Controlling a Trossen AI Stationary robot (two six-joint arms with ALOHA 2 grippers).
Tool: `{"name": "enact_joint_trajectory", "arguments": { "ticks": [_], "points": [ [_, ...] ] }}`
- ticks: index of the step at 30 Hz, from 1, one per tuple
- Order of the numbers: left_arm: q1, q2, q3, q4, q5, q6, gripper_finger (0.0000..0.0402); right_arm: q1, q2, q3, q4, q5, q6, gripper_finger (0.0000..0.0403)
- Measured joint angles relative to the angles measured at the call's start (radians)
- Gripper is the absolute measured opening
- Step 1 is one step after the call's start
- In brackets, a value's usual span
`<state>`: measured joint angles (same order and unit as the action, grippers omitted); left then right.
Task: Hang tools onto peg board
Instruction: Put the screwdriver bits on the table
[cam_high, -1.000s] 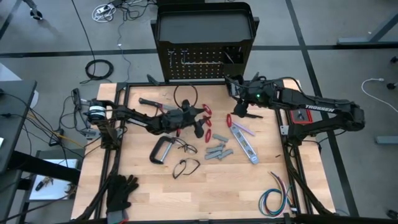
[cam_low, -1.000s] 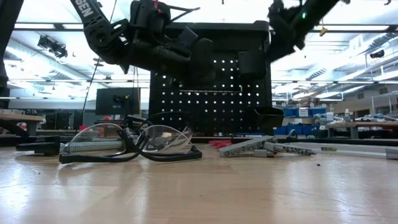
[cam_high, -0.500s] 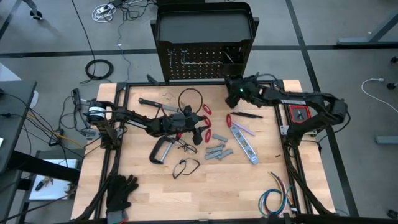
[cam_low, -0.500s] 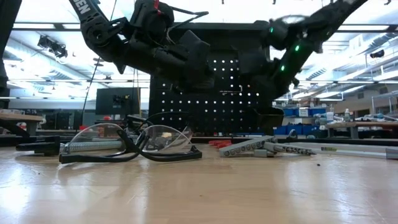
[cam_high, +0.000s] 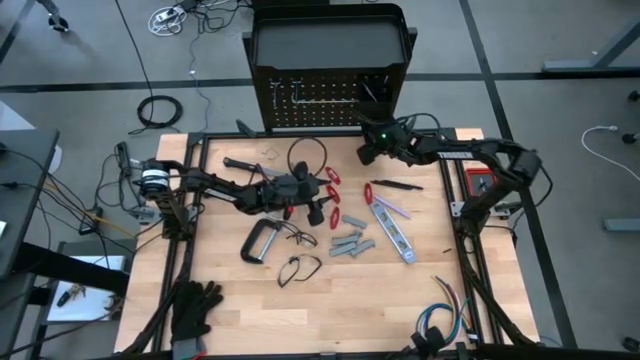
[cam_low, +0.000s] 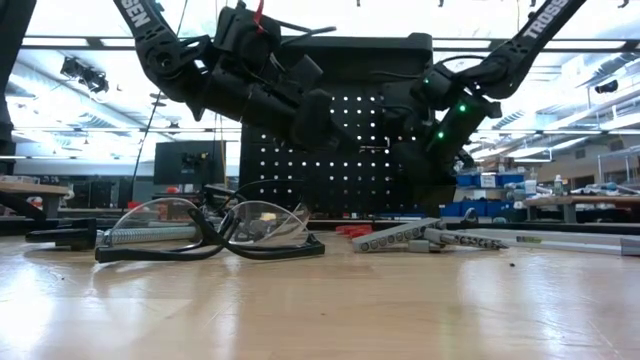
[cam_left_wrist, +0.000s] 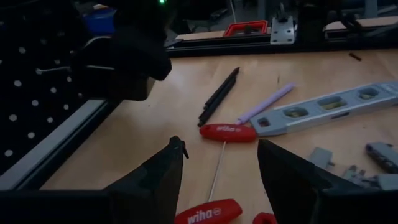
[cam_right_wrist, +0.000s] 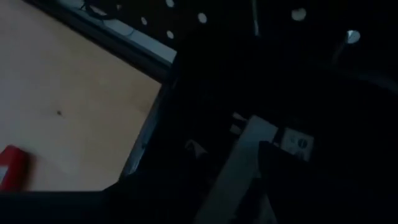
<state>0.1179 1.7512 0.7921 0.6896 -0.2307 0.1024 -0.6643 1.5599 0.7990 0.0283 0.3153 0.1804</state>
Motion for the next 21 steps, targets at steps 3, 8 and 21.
{"name": "enact_joint_trajectory", "arguments": {
  "ticks": [3, 8, 21],
  "points": [
    [0.002, 0.0, 0.0, -0.011, -0.001, 0.0, 0.0202, 0.002, 0.007, 0.0, 0.001, 0.006, 0.057, 0.0209],
    [0.0, 0.0, 0.0, -0.018, -0.001, 0.002, 0.0202, 0.003, 0.007, 0.0, 0.001, 0.007, 0.118, 0.0207],
    [-0.002, 0.0, 0.0, 0.002, 0.0, -0.002, 0.0202, -0.003, 0.006, 0.002, -0.075, -0.001, 0.239, 0.0203]
  ]
}}
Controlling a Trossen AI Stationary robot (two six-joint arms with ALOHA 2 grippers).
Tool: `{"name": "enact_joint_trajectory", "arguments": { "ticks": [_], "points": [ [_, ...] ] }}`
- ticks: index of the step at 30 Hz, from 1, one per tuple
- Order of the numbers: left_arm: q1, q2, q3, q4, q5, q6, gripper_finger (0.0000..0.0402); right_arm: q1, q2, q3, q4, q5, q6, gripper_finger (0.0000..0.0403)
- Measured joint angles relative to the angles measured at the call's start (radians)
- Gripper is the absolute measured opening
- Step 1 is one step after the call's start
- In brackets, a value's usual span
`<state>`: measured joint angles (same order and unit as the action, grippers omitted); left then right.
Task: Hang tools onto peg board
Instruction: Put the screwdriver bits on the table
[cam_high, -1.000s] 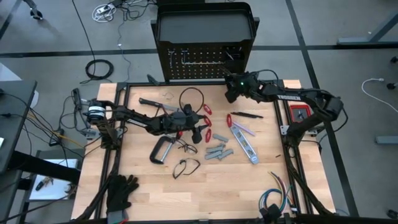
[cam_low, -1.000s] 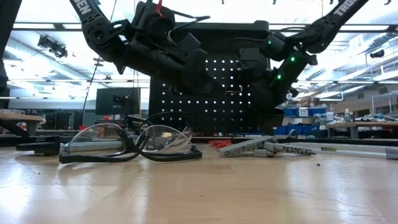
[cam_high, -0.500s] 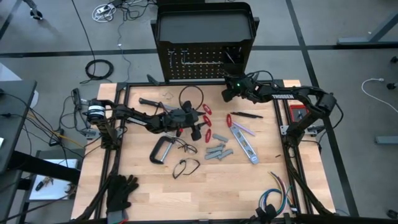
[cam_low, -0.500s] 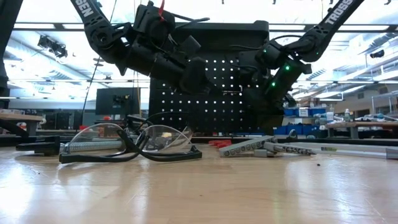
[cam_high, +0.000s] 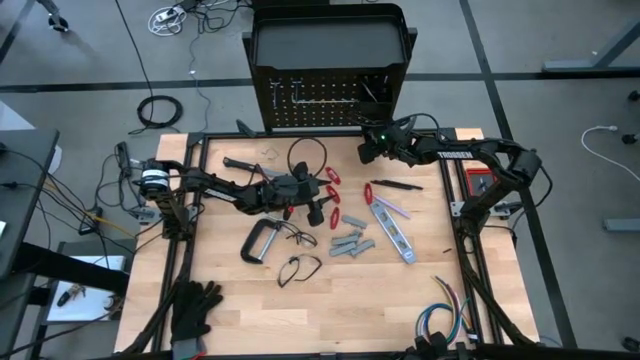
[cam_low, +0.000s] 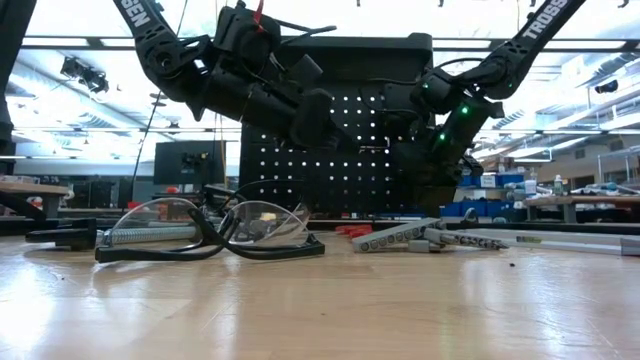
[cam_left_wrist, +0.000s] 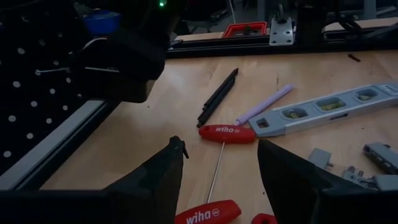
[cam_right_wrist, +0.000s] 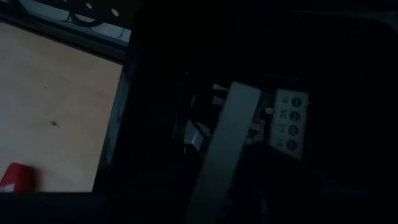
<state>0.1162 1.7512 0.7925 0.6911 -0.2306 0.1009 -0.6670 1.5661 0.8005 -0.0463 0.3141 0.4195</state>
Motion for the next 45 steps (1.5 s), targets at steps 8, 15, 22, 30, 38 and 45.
{"name": "enact_joint_trajectory", "arguments": {
  "ticks": [8, 15, 22, 30, 38, 45],
  "points": [
    [0.0, 0.0, 0.0, 0.005, 0.039, -0.006, 0.0202, -0.008, 0.0, -0.002, 0.025, -0.064, 0.001, 0.0241],
    [0.0, 0.0, 0.0, 0.005, 0.042, -0.008, 0.0202, -0.036, 0.0, -0.003, 0.063, -0.12, -0.004, 0.0252],
    [-0.005, 0.0, 0.0, 0.005, 0.042, -0.008, 0.0202, -0.043, 0.0, 0.0, 0.046, -0.129, -0.022, 0.0221],
    [-0.005, 0.0, 0.0, 0.004, 0.041, -0.005, 0.0202, -0.01, 0.0, 0.0, -0.011, -0.146, 0.002, 0.0216],
    [-0.008, 0.0, 0.0, -0.011, 0.041, -0.003, 0.0202, 0.034, 0.0, 0.0, -0.034, -0.153, 0.062, 0.0212],
    [-0.008, 0.0, 0.0, -0.015, 0.041, -0.035, 0.0202, 0.044, 0.0, 0.0, -0.027, -0.137, 0.026, 0.0208]
  ]
}}
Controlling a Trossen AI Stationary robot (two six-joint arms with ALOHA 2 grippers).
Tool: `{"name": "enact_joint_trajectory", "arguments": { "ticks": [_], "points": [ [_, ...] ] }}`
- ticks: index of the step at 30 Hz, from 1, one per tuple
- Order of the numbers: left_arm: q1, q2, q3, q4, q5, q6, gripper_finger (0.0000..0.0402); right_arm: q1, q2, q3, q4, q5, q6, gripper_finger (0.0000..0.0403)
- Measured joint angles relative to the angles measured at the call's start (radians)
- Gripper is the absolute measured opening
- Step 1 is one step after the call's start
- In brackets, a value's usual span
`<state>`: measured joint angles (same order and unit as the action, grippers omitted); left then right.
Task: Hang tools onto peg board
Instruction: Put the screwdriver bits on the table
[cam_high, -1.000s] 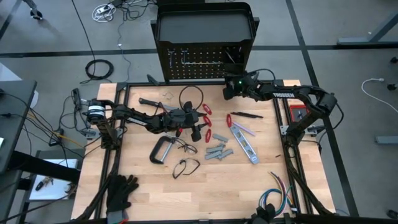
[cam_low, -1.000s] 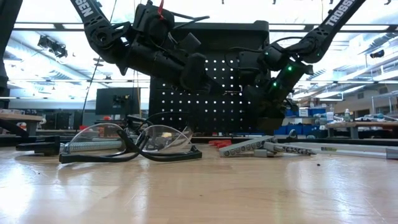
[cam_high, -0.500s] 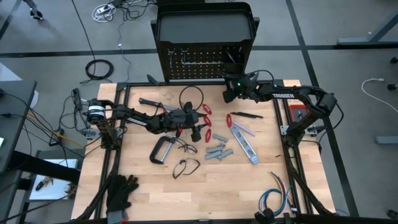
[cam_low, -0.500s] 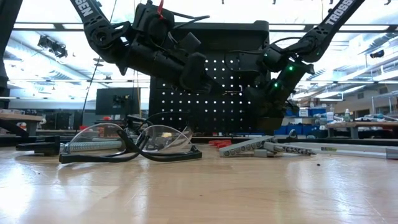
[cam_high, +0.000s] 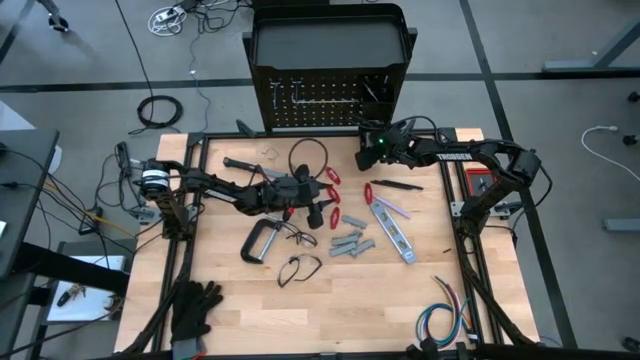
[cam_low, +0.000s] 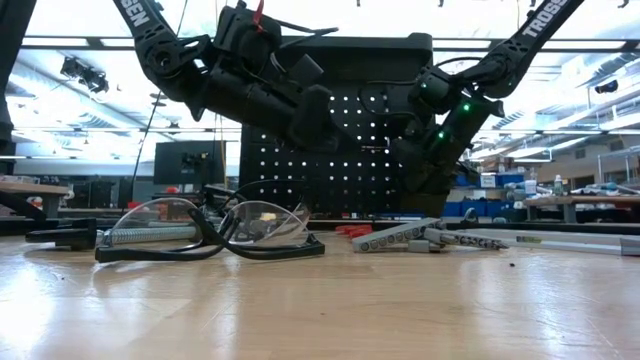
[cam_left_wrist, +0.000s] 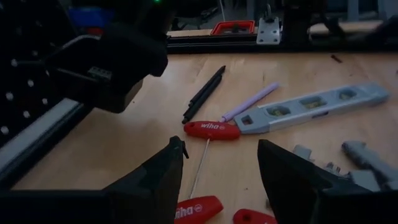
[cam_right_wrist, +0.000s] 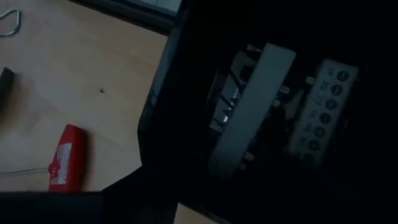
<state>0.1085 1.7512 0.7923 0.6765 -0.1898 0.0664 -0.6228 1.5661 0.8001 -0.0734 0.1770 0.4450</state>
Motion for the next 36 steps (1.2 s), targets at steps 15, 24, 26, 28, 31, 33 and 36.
{"name": "enact_joint_trajectory", "arguments": {
  "ticks": [15, 24, 26, 28, 31, 33, 36],
  "points": [
    [0.196, 0.313, 0.229, 0.058, 0.117, -0.348, 0.0202, -0.047, -0.006, 0.0, 0.009, -0.113, -0.176, 0.0205],
    [0.194, 0.386, 0.35, 0.037, -0.112, -0.359, 0.0202, -0.1, -0.08, -0.002, -0.047, -0.197, -0.248, 0.0205],
    [0.189, 0.386, 0.371, -0.006, -0.125, -0.359, 0.0202, -0.107, -0.088, -0.002, -0.058, -0.202, -0.263, 0.0205],
    [0.18, 0.386, 0.398, -0.049, -0.117, -0.354, 0.0202, -0.107, -0.091, -0.002, -0.057, -0.205, -0.267, 0.0205],
    [0.149, 0.378, 0.435, -0.084, -0.08, -0.289, 0.0202, -0.106, -0.091, -0.002, -0.063, -0.208, -0.281, 0.0205],
    [0.117, 0.372, 0.461, -0.117, -0.057, -0.208, 0.0202, -0.107, -0.091, -0.002, -0.068, -0.208, -0.284, 0.0205],
    [0.092, 0.35, 0.522, -0.28, -0.055, -0.099, 0.0202, -0.107, -0.091, -0.002, -0.081, -0.21, -0.29, 0.0205]
  ]
}}
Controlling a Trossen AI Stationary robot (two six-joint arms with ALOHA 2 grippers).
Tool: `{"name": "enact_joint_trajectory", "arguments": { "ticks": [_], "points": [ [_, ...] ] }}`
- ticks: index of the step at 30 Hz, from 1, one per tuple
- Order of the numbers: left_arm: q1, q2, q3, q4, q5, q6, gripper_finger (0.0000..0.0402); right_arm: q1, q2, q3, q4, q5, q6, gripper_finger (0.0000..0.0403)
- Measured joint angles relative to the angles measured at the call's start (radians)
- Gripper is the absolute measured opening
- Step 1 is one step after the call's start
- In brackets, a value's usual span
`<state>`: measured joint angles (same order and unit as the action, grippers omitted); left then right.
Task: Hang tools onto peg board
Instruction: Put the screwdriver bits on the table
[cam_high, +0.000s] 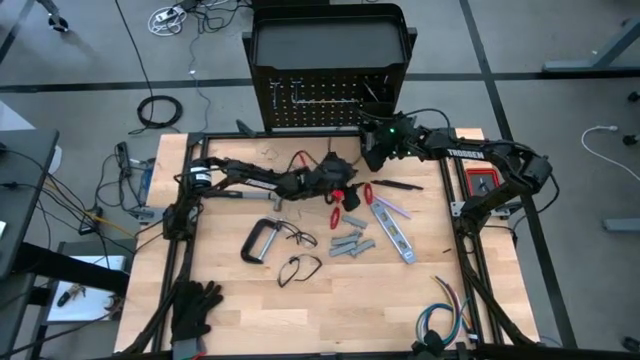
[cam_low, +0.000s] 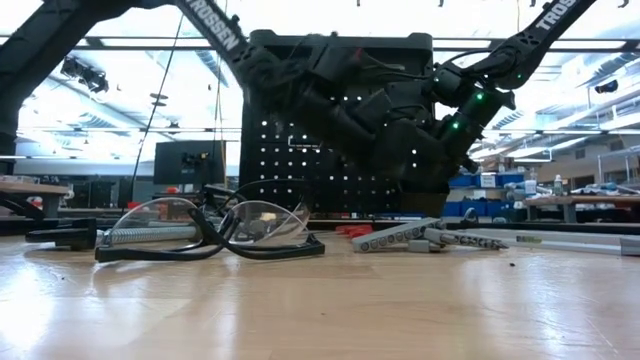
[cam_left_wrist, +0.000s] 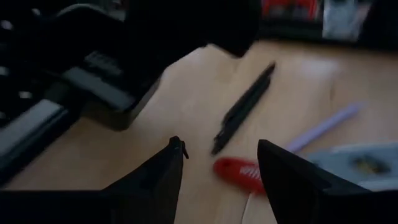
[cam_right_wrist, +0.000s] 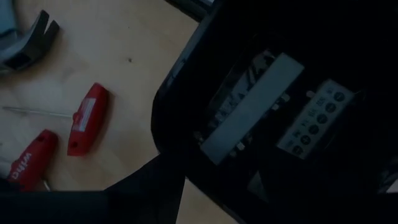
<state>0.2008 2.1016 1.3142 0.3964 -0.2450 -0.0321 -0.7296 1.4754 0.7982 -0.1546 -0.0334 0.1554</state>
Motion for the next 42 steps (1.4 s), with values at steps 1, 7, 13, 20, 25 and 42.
{"name": "enact_joint_trajectory", "arguments": {
  "ticks": [1, 7, 13, 20, 25, 42],
  "points": [
    [0.007, -0.011, 0.025, -0.074, -0.001, 0.031, 0.0202, 0.0, 0.0, 0.0, -0.004, -0.002, -0.003, 0.0205],
    [0.081, -0.014, 0.163, -0.359, 0.025, 0.328, 0.0202, 0.009, 0.0, 0.0, -0.012, -0.004, -0.021, 0.0205],
    [0.125, -0.014, 0.172, -0.338, 0.027, 0.62, 0.0202, 0.024, 0.0, 0.0, -0.023, -0.004, -0.035, 0.0205],
    [0.173, 0.015, 0.171, -0.228, 0.055, 0.789, 0.0202, 0.028, 0.0, 0.0, -0.011, -0.004, -0.036, 0.0205],
    [0.187, 0.029, 0.172, -0.149, 0.074, 0.952, 0.0202, 0.027, 0.0, 0.0, -0.012, -0.004, -0.036, 0.0205],
    [0.216, 0.095, 0.175, -0.038, 0.183, 1.416, 0.0202, 0.04, 0.0, 0.001, -0.026, -0.004, 0.021, 0.0205]
  ]
}}
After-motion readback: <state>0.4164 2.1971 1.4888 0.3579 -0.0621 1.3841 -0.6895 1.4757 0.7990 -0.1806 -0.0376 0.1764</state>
